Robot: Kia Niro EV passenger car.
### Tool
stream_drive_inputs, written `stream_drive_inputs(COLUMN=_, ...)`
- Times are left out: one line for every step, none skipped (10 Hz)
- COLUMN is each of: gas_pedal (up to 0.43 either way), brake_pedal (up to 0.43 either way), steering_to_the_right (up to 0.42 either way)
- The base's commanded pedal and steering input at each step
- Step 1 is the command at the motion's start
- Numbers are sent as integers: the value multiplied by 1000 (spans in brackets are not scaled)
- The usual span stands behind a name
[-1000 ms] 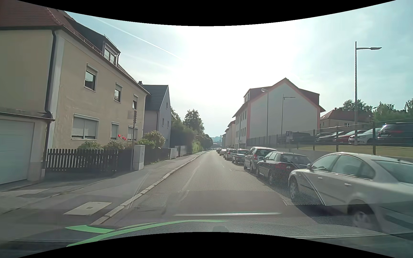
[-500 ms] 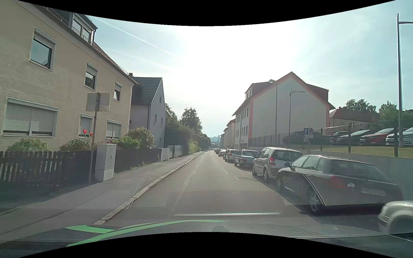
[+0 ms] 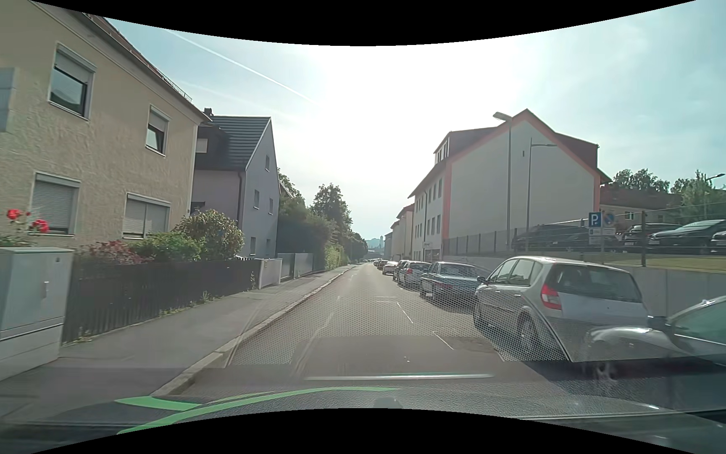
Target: Follow the waypoints while adhering to traffic rules and regulations
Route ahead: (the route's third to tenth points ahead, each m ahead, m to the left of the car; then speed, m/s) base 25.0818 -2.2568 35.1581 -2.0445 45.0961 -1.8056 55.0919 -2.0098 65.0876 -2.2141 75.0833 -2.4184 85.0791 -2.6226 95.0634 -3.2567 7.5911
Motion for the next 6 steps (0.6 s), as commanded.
stream_drive_inputs(gas_pedal=79, brake_pedal=0, steering_to_the_right=6)
stream_drive_inputs(gas_pedal=79, brake_pedal=0, steering_to_the_right=6)
stream_drive_inputs(gas_pedal=79, brake_pedal=0, steering_to_the_right=6)
stream_drive_inputs(gas_pedal=79, brake_pedal=0, steering_to_the_right=5)
stream_drive_inputs(gas_pedal=79, brake_pedal=0, steering_to_the_right=2)
stream_drive_inputs(gas_pedal=79, brake_pedal=0, steering_to_the_right=2)
